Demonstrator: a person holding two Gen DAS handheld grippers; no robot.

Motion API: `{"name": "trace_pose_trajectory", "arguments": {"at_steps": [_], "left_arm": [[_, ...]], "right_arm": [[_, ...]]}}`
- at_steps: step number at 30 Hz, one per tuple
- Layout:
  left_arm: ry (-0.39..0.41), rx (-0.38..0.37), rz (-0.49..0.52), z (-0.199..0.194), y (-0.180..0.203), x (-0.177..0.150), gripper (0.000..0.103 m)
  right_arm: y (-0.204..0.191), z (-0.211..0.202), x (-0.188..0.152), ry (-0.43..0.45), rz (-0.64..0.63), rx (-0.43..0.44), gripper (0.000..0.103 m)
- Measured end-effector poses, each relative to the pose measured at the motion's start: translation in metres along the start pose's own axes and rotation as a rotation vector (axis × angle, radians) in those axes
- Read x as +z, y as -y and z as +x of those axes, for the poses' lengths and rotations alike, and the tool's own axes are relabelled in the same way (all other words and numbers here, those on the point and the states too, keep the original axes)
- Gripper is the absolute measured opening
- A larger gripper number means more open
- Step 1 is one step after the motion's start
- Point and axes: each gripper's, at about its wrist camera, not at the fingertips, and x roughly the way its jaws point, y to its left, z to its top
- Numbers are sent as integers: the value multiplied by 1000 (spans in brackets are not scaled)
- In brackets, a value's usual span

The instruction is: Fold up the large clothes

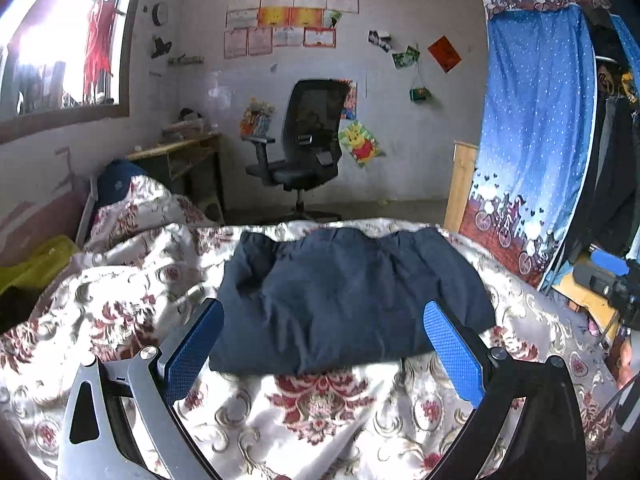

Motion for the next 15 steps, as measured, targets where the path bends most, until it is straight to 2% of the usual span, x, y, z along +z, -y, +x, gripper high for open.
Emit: {"name": "trace_pose_trajectory", "arguments": {"at_steps": [3, 6, 9, 15], "left_arm": [[-29, 8, 18, 7, 4, -10, 98], [-34, 8, 35, 12, 7, -20, 98], [-35, 7, 39, 15, 9, -26, 98], [-32, 4, 46, 20, 8, -35, 98]], "right_arm": [[1, 2, -9, 13, -5, -31, 103], [-7, 11, -22, -12, -41, -61, 103], [-18, 23, -36, -65, -86, -47, 103], [-21, 36, -50, -128, -67, -31, 103]]}}
